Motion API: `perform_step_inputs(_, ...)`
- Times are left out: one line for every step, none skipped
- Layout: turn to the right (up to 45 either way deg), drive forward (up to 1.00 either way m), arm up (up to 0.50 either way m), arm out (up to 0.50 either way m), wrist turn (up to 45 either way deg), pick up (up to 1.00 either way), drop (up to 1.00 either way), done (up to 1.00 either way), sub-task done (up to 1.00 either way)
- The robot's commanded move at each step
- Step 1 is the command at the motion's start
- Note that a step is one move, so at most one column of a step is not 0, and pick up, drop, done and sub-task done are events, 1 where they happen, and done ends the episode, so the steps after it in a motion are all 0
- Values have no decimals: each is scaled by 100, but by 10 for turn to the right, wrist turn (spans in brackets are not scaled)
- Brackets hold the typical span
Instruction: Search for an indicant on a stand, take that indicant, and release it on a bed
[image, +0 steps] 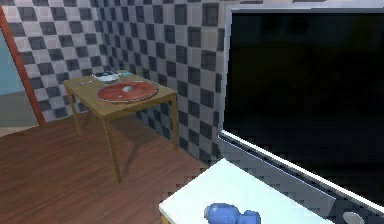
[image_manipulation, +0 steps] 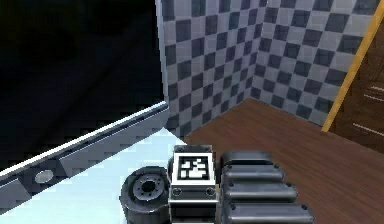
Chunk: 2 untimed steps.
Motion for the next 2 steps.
perform_step_inputs(-450, 0, 0, 0, 0, 0, 0, 0, 0)
perform_step_inputs(-450, 0, 0, 0, 0, 0, 0, 0, 0)
